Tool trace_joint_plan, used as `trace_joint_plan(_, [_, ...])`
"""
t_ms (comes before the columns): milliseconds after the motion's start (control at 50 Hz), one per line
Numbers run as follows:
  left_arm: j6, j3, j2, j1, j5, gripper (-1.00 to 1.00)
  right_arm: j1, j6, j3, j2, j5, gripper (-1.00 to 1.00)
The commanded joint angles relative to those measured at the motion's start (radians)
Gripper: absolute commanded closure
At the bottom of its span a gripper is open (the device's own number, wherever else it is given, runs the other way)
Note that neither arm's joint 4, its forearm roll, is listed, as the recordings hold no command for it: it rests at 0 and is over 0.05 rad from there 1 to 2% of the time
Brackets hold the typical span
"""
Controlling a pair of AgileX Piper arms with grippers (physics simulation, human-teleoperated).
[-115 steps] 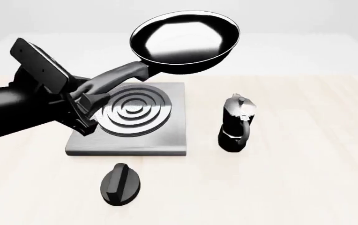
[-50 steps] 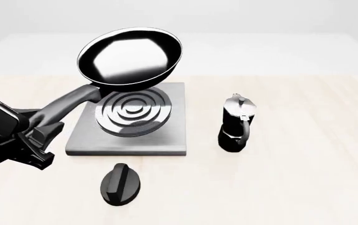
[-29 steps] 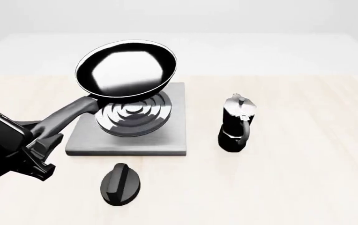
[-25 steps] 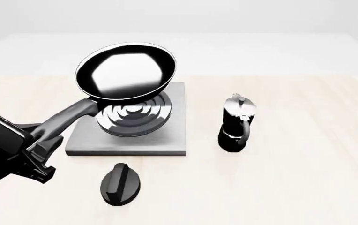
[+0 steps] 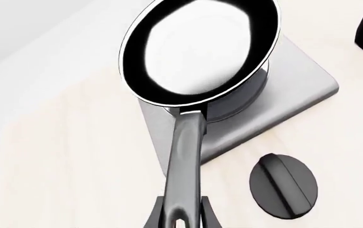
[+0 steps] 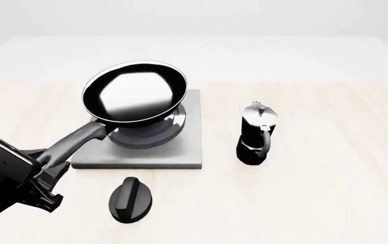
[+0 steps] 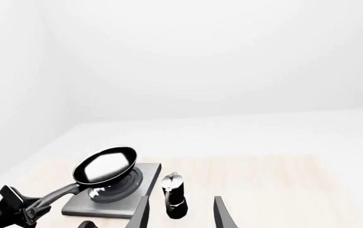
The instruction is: Put the frying pan on the stove.
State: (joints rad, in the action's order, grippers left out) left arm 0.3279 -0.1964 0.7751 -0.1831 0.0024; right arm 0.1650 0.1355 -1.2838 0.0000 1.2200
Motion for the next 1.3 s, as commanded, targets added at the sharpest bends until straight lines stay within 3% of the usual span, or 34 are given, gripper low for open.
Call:
trace_joint_plan(20, [0.000, 0.007, 0.018, 0.005, -0.062, 1.00, 0.000, -0.001, 0.000, 0.000, 0.000, -1.00])
trace_joint_plan(1300, [-0.015, 0.057, 0.133, 0.001, -0.191, 1.00, -0.001, -0.004, -0.001, 0.000, 0.000, -1.00])
